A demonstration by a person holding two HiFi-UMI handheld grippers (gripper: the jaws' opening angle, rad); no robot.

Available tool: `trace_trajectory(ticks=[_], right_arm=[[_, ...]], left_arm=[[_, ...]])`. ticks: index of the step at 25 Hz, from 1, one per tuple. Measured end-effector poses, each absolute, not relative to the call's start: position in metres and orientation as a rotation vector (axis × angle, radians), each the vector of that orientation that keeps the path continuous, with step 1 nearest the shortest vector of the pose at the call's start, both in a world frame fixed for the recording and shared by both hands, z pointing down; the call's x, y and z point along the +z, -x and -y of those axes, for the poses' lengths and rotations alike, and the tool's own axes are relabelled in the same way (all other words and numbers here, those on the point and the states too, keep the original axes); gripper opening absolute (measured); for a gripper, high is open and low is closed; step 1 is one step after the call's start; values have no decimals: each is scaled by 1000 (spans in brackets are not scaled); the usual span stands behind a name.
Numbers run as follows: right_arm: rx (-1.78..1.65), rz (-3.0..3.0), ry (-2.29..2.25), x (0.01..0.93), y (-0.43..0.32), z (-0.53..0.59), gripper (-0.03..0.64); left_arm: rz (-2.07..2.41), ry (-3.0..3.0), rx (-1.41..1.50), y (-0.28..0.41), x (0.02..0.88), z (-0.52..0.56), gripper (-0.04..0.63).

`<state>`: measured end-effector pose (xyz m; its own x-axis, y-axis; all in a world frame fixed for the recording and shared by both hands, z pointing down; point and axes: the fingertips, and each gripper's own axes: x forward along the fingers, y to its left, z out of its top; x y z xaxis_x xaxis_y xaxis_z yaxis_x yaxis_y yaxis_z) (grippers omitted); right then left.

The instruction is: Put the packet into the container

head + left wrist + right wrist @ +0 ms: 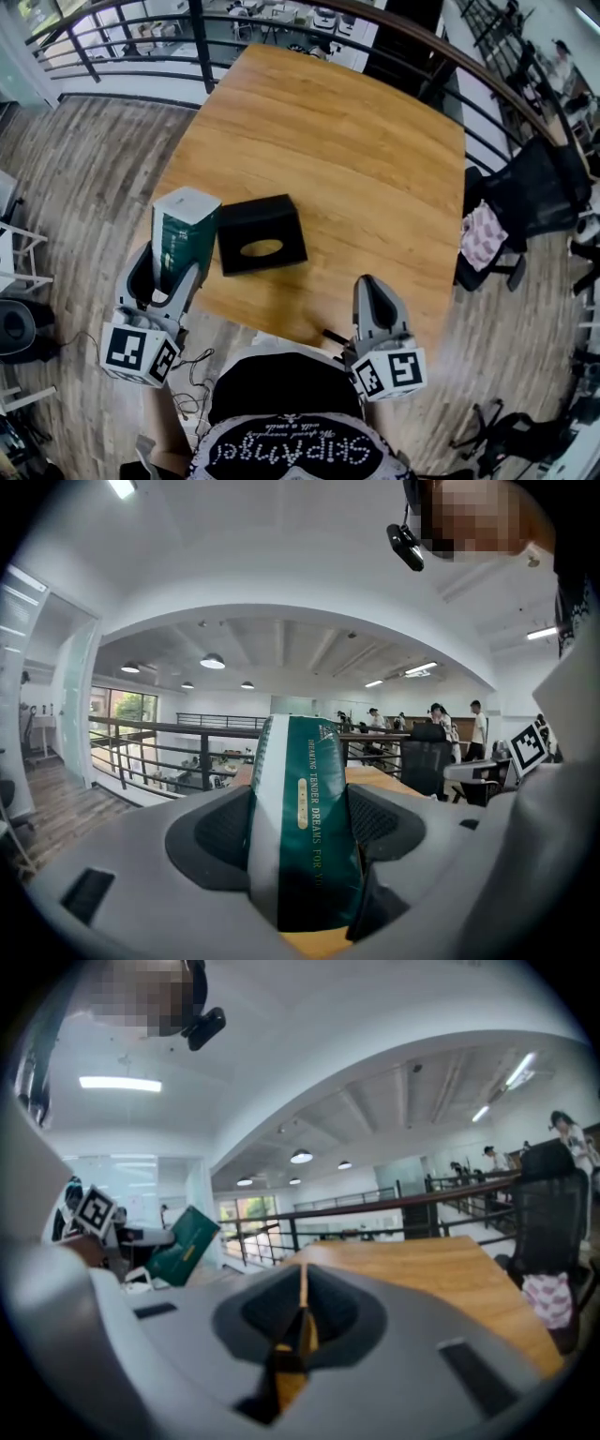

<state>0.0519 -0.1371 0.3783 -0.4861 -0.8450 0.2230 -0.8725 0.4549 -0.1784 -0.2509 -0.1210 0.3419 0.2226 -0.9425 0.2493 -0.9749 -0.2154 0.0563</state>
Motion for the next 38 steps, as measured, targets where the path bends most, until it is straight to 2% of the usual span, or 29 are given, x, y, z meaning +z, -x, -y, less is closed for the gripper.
trace_trajectory(ticks=[7, 19, 38], right_arm=[[415, 2532, -1635, 379, -72, 138, 40], [432, 2465, -1742, 382, -109, 137, 40], [433, 2447, -1749, 383, -110, 138, 40]], left_arm=[[1626, -2502, 508, 213, 361, 152, 347], [1238, -2629, 745, 161, 421, 174, 347], [1130, -2671, 902, 145, 465, 190, 347]])
